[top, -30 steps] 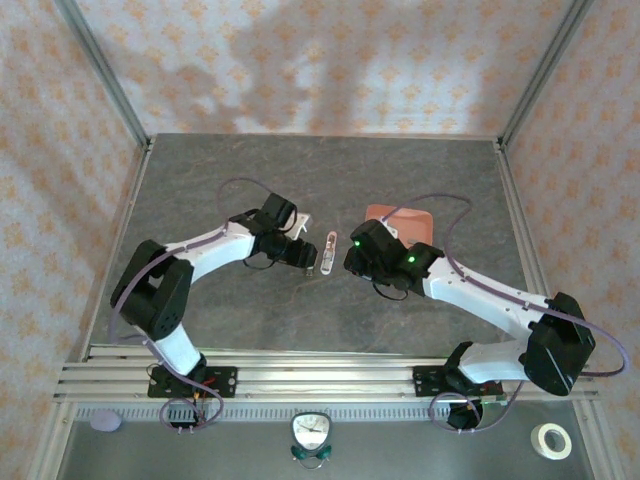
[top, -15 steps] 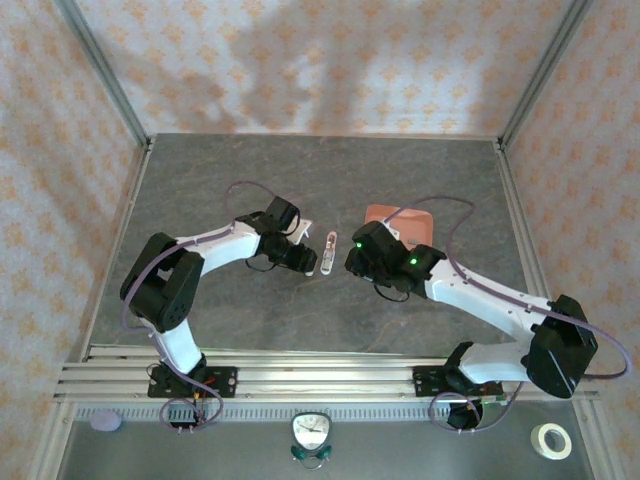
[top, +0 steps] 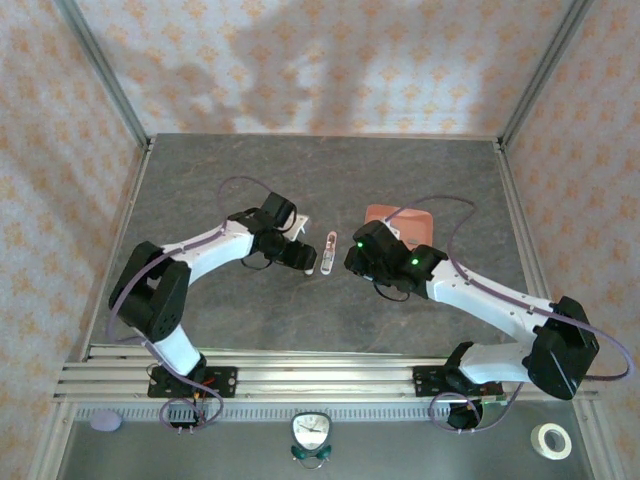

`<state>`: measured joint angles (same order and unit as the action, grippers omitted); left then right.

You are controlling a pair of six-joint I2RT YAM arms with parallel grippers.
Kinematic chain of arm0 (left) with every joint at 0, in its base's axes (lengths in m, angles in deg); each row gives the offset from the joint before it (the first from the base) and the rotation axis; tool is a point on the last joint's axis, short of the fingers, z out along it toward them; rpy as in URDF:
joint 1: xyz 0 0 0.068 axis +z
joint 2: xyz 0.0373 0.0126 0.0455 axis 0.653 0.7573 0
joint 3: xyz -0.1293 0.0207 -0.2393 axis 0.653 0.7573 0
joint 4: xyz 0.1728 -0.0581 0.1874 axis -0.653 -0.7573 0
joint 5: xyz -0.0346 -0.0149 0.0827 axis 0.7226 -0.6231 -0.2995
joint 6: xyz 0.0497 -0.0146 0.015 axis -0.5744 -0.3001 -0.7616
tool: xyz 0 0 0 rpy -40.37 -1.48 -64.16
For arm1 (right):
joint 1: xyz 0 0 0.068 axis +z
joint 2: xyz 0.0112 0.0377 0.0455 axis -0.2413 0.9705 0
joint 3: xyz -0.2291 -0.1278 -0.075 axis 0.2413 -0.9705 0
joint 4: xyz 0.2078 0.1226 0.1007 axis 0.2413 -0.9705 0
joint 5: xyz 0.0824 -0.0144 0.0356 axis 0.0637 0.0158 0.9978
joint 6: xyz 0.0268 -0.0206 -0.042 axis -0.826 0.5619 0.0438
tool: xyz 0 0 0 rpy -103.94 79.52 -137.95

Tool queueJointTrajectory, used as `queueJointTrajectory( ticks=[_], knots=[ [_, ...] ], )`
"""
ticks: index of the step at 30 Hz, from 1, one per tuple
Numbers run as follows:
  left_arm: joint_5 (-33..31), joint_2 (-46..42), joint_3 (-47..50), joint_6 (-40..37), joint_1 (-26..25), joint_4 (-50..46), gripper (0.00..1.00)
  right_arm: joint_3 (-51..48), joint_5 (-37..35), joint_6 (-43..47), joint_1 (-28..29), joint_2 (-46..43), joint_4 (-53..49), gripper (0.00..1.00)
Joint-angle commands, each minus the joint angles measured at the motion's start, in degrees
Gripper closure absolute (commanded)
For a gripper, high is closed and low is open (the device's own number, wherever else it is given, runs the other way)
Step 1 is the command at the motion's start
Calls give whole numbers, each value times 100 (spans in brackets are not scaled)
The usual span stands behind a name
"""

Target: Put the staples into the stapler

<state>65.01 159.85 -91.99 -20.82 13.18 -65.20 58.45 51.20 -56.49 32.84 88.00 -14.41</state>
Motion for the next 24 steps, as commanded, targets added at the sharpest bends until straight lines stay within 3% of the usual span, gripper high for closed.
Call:
queueJointTrajectory(
  ticks=[1,24],
  knots=[
    [-63,-308,-244,58,28,-326,35,47,-13,-80,-6,-47,179,60],
    [-65,677,41,60,48,-179,49,93,145,-71,12,347,255,59]
  ],
)
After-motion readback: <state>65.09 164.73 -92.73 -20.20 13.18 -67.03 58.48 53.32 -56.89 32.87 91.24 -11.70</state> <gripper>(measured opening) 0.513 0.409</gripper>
